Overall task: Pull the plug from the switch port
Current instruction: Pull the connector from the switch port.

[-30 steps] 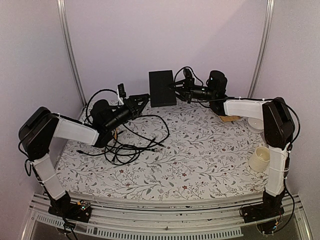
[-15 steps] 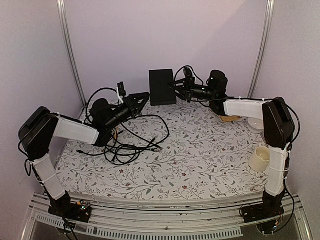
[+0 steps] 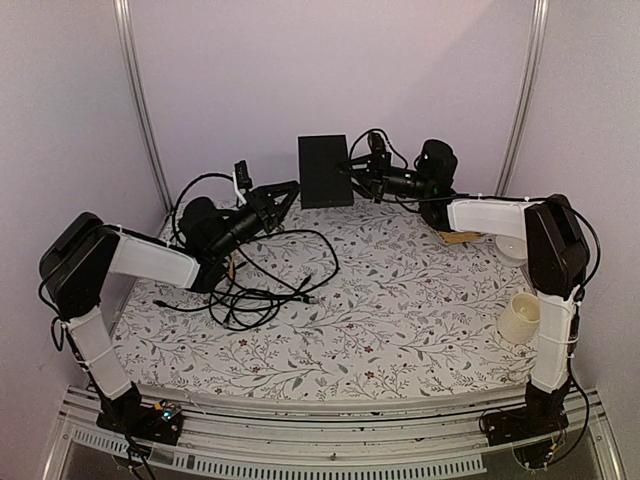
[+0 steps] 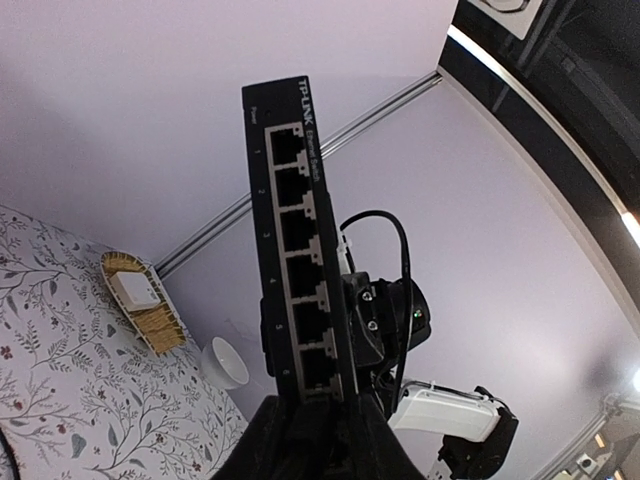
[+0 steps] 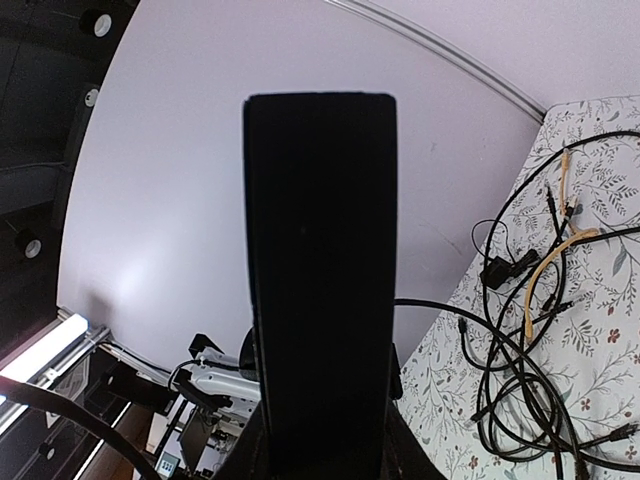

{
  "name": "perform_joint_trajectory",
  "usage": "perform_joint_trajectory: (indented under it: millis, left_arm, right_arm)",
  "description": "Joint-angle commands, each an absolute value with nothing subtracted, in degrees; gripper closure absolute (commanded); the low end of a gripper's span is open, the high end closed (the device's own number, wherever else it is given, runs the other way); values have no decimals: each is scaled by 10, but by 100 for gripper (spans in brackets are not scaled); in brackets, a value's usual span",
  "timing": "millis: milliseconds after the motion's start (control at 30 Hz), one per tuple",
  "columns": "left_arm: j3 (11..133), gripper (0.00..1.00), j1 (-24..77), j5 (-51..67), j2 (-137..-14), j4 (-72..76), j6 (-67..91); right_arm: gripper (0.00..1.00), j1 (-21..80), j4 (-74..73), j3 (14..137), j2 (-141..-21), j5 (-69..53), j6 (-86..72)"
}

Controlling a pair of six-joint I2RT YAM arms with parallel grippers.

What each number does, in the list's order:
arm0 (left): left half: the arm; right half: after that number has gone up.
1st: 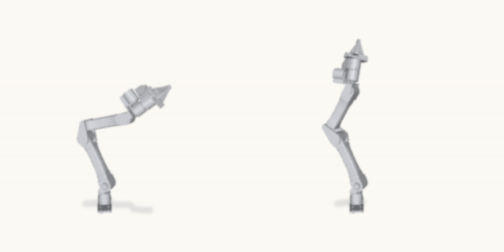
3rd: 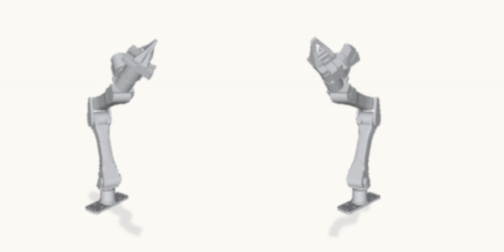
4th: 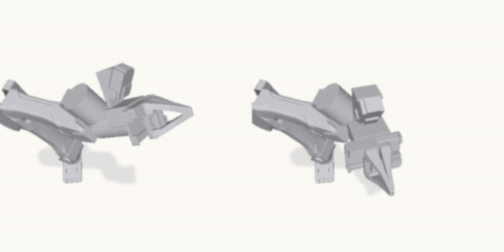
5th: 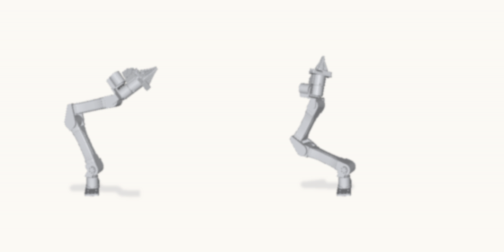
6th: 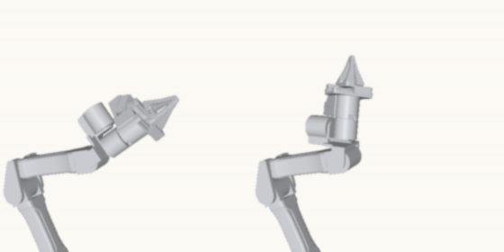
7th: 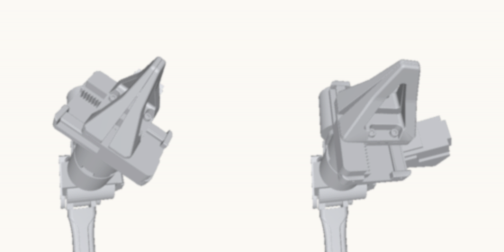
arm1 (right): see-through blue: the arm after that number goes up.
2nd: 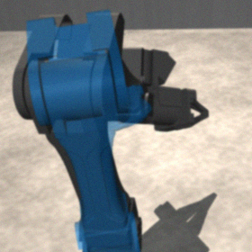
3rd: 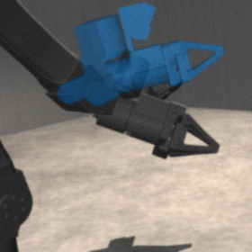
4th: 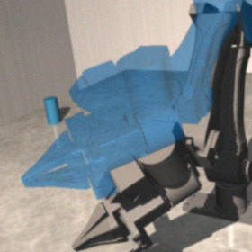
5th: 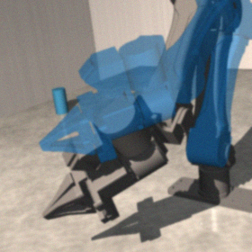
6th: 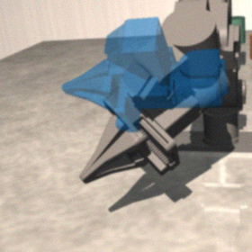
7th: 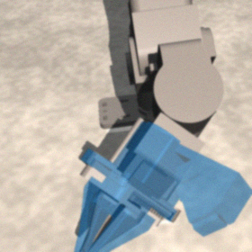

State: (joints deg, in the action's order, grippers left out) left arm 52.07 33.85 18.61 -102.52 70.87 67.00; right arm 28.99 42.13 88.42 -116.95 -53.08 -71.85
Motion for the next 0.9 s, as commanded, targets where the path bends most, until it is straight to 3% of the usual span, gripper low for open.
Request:
perform_joint_trajectory:
  millis: [0, 600, 867]
  left_arm:
    - [537, 78, 348, 198, -1034, 731, 668]
    - [523, 88, 348, 184, -1042, 787, 681]
    - [520, 97, 348, 184, -1044, 800, 678]
  right_arm:
    - [98, 304, 473, 901, -1163, -542, -726]
    - [98, 306, 479, 884, -1163, -541, -731]
    - [98, 306, 474, 882, -1165, -540, -732]
